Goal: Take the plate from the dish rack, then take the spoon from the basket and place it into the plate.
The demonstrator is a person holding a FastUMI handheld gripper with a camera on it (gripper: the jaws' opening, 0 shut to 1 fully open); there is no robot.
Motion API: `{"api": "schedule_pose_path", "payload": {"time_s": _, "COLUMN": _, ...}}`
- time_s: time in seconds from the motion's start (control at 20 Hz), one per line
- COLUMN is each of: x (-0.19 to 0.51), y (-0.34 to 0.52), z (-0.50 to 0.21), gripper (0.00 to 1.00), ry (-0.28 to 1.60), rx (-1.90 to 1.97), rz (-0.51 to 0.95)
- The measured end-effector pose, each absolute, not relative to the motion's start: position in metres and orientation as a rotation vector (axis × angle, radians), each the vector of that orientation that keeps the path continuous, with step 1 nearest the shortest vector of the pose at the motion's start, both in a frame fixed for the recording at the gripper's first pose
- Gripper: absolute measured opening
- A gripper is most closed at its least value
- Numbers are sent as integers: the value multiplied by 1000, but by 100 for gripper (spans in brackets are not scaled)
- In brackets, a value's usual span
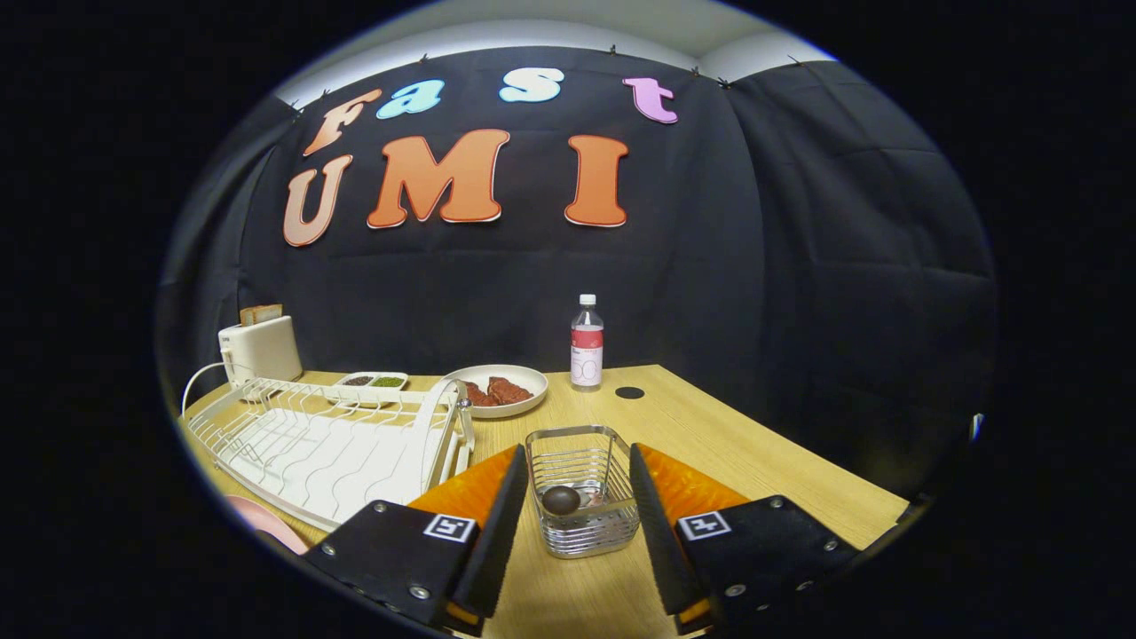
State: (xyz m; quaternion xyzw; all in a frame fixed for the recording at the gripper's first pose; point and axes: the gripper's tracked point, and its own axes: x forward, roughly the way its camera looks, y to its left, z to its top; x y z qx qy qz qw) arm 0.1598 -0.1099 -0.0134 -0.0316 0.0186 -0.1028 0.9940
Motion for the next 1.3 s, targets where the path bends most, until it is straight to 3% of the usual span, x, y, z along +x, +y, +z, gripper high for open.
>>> {"api": "schedule_pose_path", "payload": {"time_s": 0.05, "x": 161, "y": -111, "z": -12, "gripper": 63, "ry": 31, "rx": -62, "rz": -211}}
{"api": "schedule_pose_path", "payload": {"time_s": 0.2, "x": 164, "y": -112, "z": -11, "gripper": 30, "ry": 28, "rx": -51, "rz": -220}}
{"api": "schedule_pose_path", "payload": {"time_s": 0.3, "x": 164, "y": -105, "z": -13, "gripper": 17, "ry": 34, "rx": -48, "rz": -199}}
{"api": "schedule_pose_path", "payload": {"time_s": 0.55, "x": 159, "y": -107, "z": 2, "gripper": 6, "ry": -7, "rx": -64, "rz": -216}}
{"api": "schedule_pose_path", "payload": {"time_s": 1.3, "x": 60, "y": -87, "z": 72, "gripper": 6, "ry": -132, "rx": -105, "rz": -209}}
